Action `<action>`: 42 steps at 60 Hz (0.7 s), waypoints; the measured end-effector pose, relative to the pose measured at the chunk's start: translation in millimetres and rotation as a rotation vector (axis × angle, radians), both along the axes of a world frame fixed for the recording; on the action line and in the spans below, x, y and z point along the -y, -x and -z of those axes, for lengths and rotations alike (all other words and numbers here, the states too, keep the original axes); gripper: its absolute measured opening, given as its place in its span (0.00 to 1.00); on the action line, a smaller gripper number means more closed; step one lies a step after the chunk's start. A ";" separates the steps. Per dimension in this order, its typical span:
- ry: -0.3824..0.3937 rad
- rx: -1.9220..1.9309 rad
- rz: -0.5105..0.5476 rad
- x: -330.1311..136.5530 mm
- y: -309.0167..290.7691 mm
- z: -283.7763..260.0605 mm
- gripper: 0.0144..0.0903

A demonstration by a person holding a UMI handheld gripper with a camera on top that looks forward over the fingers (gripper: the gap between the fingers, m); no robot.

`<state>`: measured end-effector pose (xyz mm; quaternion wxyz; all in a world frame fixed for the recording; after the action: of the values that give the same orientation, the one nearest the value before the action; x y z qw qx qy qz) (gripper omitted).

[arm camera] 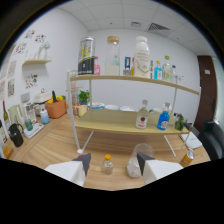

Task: Make me a cup of Vodka Sunrise.

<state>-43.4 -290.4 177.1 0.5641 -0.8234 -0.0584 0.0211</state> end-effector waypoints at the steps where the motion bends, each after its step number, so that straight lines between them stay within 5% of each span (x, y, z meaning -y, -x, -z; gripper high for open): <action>1: 0.001 0.000 0.003 3.4 -4.2 -1.1 0.95; 20: 0.051 -0.033 0.113 37.8 -92.8 -9.7 0.95; 42: -0.174 -0.024 0.133 -63.9 -152.2 -163.5 0.95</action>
<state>108.7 -226.5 340.5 0.6342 -0.7730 0.0014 -0.0118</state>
